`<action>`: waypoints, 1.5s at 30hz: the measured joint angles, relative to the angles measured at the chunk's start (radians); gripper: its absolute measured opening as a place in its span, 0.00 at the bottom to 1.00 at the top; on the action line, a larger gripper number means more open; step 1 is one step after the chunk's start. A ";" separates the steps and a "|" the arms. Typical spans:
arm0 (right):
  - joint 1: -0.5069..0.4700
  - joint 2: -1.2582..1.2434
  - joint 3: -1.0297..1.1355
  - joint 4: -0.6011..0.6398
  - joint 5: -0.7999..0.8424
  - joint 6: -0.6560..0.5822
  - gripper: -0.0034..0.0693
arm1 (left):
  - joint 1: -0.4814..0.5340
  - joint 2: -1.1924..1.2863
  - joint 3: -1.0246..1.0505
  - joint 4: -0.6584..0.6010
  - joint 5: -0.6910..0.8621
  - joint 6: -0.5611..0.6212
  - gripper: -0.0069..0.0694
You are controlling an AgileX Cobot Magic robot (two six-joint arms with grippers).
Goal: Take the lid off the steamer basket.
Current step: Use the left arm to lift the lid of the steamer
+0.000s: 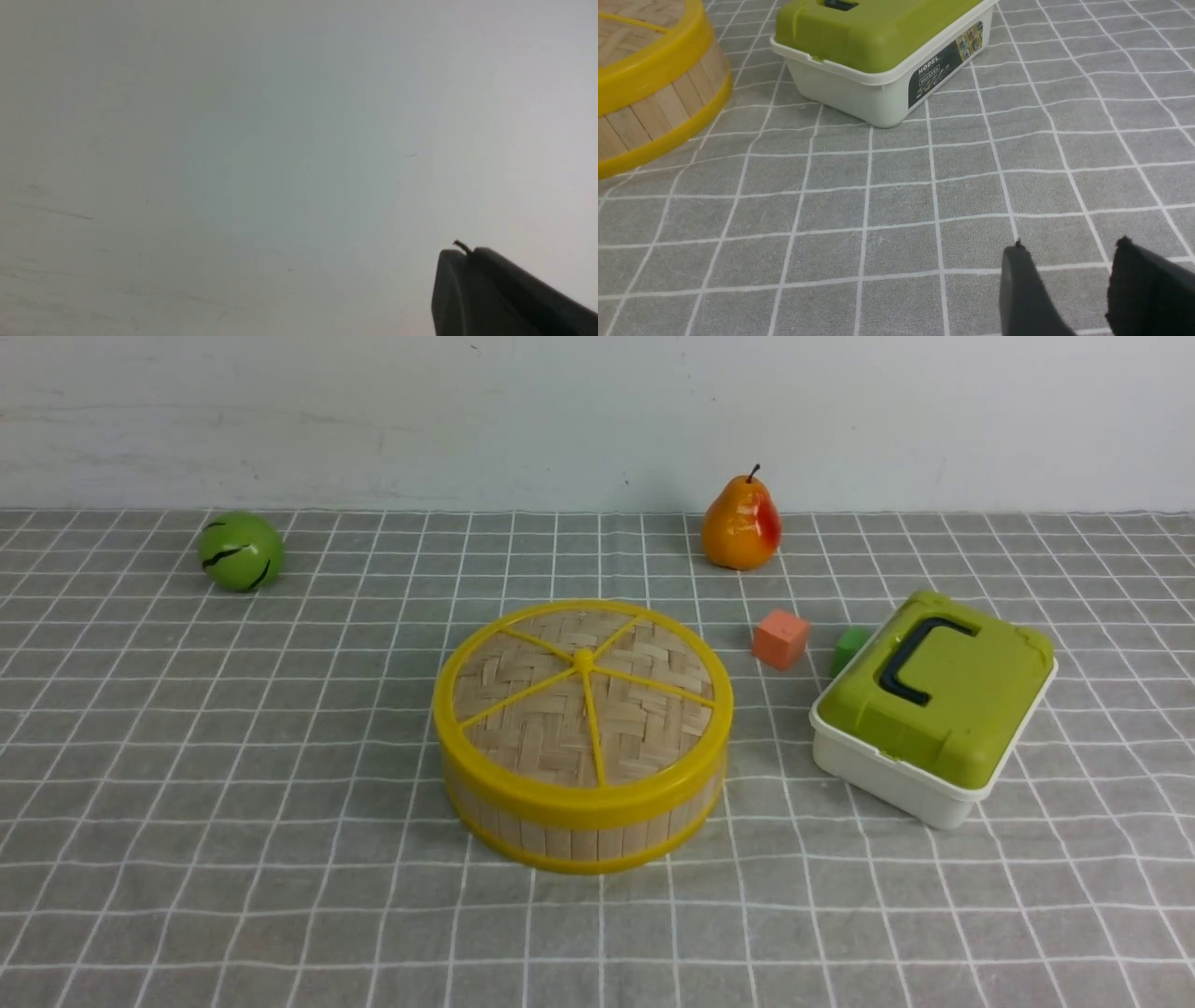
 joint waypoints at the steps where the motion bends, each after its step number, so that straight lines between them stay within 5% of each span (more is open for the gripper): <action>1: 0.000 0.000 0.000 0.000 0.000 0.000 0.38 | 0.000 0.053 -0.030 0.014 0.001 0.042 0.07; 9: 0.000 0.000 0.000 0.000 0.000 0.000 0.38 | 0.000 0.486 -0.417 -0.020 0.319 0.086 0.07; 13: 0.000 0.000 0.000 0.000 0.000 0.000 0.38 | 0.000 0.699 -0.660 -0.156 0.614 0.123 0.07; 19: 0.000 0.000 0.000 0.000 0.000 0.000 0.38 | 0.000 1.048 -1.020 -0.510 1.055 0.352 0.07; 23: 0.000 0.000 0.000 0.000 0.000 0.000 0.38 | -0.022 1.252 -1.169 -0.622 1.224 0.387 0.07; 27: 0.000 0.000 0.000 0.000 0.000 0.000 0.38 | -0.097 1.404 -1.280 -0.560 1.265 0.356 0.07; 35: 0.000 0.000 0.000 0.000 0.000 0.000 0.38 | -0.385 1.690 -1.541 -0.107 1.281 0.238 0.12; 40: 0.000 0.000 0.000 0.000 0.000 0.000 0.38 | -0.467 1.806 -1.628 0.095 1.280 0.216 0.30; 45: 0.000 0.000 0.000 0.000 0.000 0.000 0.38 | -0.466 1.862 -1.634 0.160 1.280 0.175 0.46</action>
